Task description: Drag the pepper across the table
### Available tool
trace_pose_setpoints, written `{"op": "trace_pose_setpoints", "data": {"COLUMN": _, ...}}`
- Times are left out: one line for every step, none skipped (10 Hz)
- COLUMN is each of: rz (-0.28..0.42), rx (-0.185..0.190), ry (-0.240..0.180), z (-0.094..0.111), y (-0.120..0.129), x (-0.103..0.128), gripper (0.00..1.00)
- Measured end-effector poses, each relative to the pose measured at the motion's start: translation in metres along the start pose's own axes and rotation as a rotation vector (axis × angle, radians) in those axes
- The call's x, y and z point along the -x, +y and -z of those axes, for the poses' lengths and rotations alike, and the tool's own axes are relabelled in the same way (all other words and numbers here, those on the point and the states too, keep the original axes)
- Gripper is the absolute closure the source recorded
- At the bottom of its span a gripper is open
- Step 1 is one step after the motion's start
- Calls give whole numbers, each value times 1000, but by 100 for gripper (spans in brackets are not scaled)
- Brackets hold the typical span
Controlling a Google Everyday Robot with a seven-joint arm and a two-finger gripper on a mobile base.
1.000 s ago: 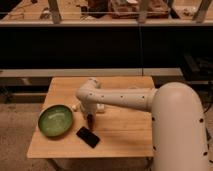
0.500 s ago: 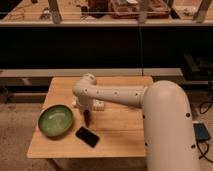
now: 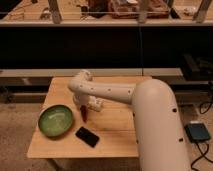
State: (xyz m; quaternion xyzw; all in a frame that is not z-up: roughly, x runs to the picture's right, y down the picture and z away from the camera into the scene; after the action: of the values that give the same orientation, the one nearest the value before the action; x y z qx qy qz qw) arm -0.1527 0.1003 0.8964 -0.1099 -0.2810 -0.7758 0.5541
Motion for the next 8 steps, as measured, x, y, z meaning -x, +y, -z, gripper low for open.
{"op": "trace_pose_setpoints", "data": {"rz": 3, "rx": 2, "ry": 0, "z": -2, "y": -1, "x": -3, "gripper": 100}}
{"op": "trace_pose_setpoints", "data": {"rz": 14, "rx": 11, "ry": 6, "z": -4, "y": -3, "x": -11, "gripper": 100}}
{"op": "trace_pose_setpoints", "data": {"rz": 24, "rx": 13, "ry": 13, "z": -5, "y": -8, "x": -17, "gripper": 100}}
{"op": "trace_pose_setpoints", "data": {"rz": 29, "rx": 14, "ry": 20, "z": -6, "y": -11, "x": -22, "gripper": 100}}
{"op": "trace_pose_setpoints", "data": {"rz": 33, "rx": 14, "ry": 27, "z": -6, "y": -12, "x": -28, "gripper": 100}}
{"op": "trace_pose_setpoints", "data": {"rz": 36, "rx": 13, "ry": 34, "z": -6, "y": -14, "x": -34, "gripper": 100}}
{"op": "trace_pose_setpoints", "data": {"rz": 39, "rx": 12, "ry": 38, "z": -6, "y": -16, "x": -39, "gripper": 100}}
{"op": "trace_pose_setpoints", "data": {"rz": 43, "rx": 11, "ry": 42, "z": -6, "y": -17, "x": -44, "gripper": 100}}
